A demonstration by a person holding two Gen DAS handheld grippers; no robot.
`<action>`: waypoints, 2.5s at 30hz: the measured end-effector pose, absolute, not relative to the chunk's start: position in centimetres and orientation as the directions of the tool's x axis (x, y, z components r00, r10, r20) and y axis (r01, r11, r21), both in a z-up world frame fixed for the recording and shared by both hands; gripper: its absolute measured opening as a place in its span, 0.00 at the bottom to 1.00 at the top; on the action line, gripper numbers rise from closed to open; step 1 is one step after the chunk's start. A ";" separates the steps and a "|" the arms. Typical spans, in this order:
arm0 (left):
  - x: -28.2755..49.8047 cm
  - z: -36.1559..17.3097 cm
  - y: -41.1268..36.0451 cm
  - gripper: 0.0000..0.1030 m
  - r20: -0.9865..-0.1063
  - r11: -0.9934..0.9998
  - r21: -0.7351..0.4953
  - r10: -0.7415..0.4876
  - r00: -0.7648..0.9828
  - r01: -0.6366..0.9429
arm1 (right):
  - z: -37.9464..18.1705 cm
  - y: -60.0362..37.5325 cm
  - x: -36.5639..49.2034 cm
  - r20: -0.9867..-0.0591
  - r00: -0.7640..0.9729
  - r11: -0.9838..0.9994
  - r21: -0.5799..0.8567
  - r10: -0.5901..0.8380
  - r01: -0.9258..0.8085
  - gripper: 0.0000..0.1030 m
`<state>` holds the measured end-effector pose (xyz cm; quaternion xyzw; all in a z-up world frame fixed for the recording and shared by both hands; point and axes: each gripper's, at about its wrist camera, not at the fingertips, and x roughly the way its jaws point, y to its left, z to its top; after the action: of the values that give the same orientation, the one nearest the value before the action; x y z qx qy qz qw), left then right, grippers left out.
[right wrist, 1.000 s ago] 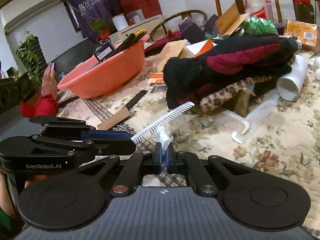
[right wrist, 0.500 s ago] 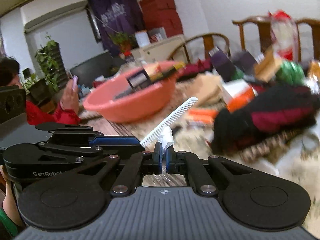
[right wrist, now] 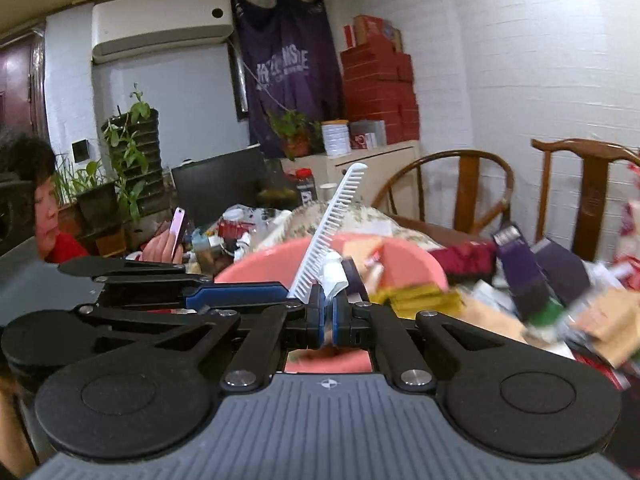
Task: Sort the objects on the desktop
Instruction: 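Carry the white comb to the pink basin and open the left gripper, then grasp the black-and-red glove with the left gripper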
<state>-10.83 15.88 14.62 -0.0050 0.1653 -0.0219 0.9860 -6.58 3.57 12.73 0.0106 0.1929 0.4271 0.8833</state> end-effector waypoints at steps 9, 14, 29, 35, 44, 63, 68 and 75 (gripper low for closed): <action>-2.7 11.5 24.0 0.16 -0.438 0.987 -0.018 0.138 0.888 -0.162 | 9.4 12.6 3.1 -0.437 0.494 0.628 0.246 0.752 -0.738 0.11; -0.2 8.3 26.8 0.48 -0.512 0.943 0.011 0.292 0.808 -0.333 | 6.3 14.4 5.1 -0.493 0.520 0.680 0.225 0.697 -0.698 0.58; -9.7 10.3 14.8 0.85 -0.348 0.999 0.011 0.052 0.936 -0.051 | 8.2 -7.7 -8.2 -0.315 0.667 0.725 0.119 0.675 -0.678 0.80; -6.5 5.4 6.7 0.86 -0.453 0.989 0.007 -0.127 0.882 0.146 | 2.8 -17.9 -10.3 -0.414 0.734 0.842 0.229 0.538 -0.488 0.80; -2.6 1.6 2.9 0.85 -0.530 0.983 -0.007 -0.160 0.833 0.184 | -2.3 -22.1 -6.7 -0.432 0.708 0.792 0.530 0.559 -0.303 0.80; -3.2 0.3 2.3 1.00 -0.474 0.992 -0.015 -0.116 0.873 0.123 | -5.9 -22.0 1.6 -0.421 0.698 0.676 0.727 0.579 -0.123 0.69; -2.2 -0.1 1.0 1.00 -0.473 0.983 -0.068 -0.184 0.862 0.172 | -5.1 -21.0 0.6 -0.388 0.703 0.701 0.679 0.597 -0.220 0.47; -0.3 -1.3 -0.4 0.35 -0.510 0.970 -0.104 -0.240 0.826 0.218 | -4.7 -20.1 -0.7 -0.384 0.733 0.757 0.596 0.562 -0.268 0.42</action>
<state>-0.27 -0.39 -1.32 -0.0205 0.2696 -0.1198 0.9553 -0.69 -20.12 -4.68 0.2603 0.2824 0.2322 0.8936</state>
